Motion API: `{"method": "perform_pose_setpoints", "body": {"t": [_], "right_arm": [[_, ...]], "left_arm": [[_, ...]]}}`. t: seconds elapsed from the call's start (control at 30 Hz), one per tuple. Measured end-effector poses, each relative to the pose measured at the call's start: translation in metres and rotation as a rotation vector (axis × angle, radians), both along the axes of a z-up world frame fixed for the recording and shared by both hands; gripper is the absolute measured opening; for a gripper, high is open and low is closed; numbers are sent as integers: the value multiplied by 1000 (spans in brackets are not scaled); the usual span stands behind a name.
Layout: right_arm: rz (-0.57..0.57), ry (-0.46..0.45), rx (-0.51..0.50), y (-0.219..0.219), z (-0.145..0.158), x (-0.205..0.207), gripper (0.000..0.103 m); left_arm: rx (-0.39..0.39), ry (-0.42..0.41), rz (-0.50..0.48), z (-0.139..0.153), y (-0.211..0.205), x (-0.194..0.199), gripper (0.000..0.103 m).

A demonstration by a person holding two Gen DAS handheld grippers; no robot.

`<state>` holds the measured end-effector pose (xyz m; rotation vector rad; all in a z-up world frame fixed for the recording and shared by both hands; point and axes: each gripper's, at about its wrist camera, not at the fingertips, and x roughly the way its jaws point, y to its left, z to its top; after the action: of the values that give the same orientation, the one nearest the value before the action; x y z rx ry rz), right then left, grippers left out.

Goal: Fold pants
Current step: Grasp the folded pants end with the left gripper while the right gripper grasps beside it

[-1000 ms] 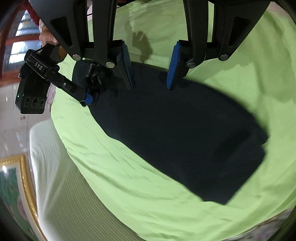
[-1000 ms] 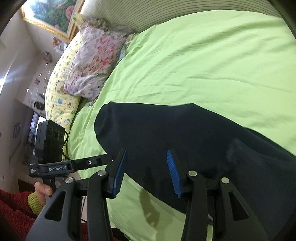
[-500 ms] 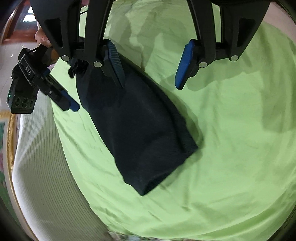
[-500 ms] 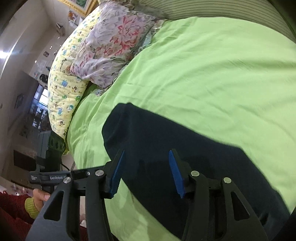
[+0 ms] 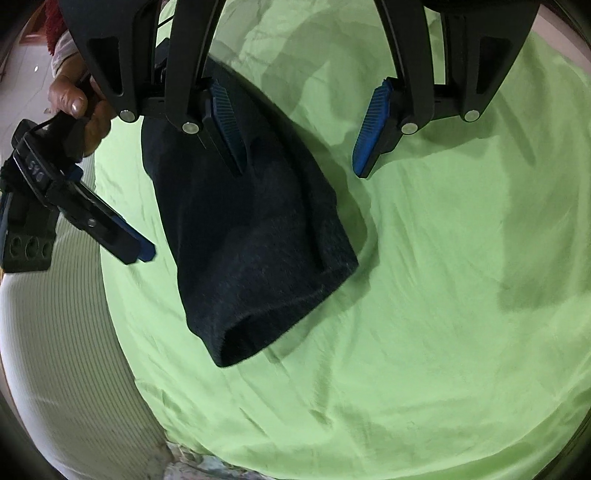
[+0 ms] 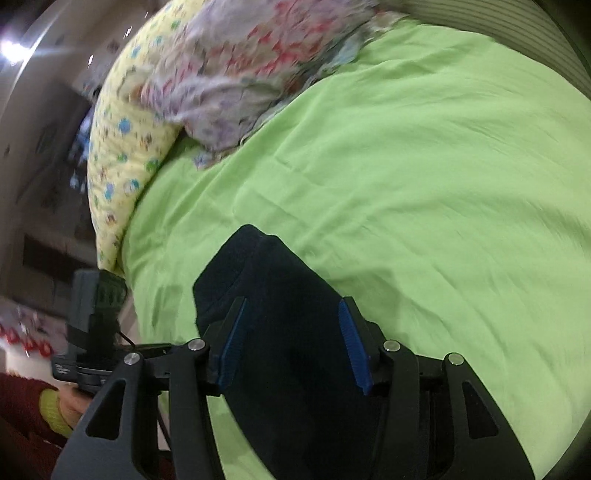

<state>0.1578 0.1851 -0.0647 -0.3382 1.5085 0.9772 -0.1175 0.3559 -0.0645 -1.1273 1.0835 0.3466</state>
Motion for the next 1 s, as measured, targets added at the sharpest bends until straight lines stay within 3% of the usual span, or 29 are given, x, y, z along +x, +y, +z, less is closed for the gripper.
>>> {"method": "perform_pose_setpoints", "body": {"t": [0.33, 0.47, 0.53, 0.6, 0.77, 1.0], "right_arm": [[171, 37, -59, 40, -34, 0, 52], [195, 76, -61, 46, -42, 2, 51], [216, 83, -66, 48, -45, -1, 46], [224, 88, -66, 47, -46, -3, 33], [208, 75, -29, 38, -34, -2, 21], [108, 29, 70, 9, 12, 10, 20]], "left_arm": [[24, 2, 40, -1, 0, 1, 58], [47, 4, 38, -1, 0, 9, 48], [66, 10, 27, -1, 0, 11, 38], [84, 14, 15, 0, 0, 15, 33], [153, -10, -45, 17, -7, 29, 20], [218, -122, -114, 64, -23, 42, 17]]}}
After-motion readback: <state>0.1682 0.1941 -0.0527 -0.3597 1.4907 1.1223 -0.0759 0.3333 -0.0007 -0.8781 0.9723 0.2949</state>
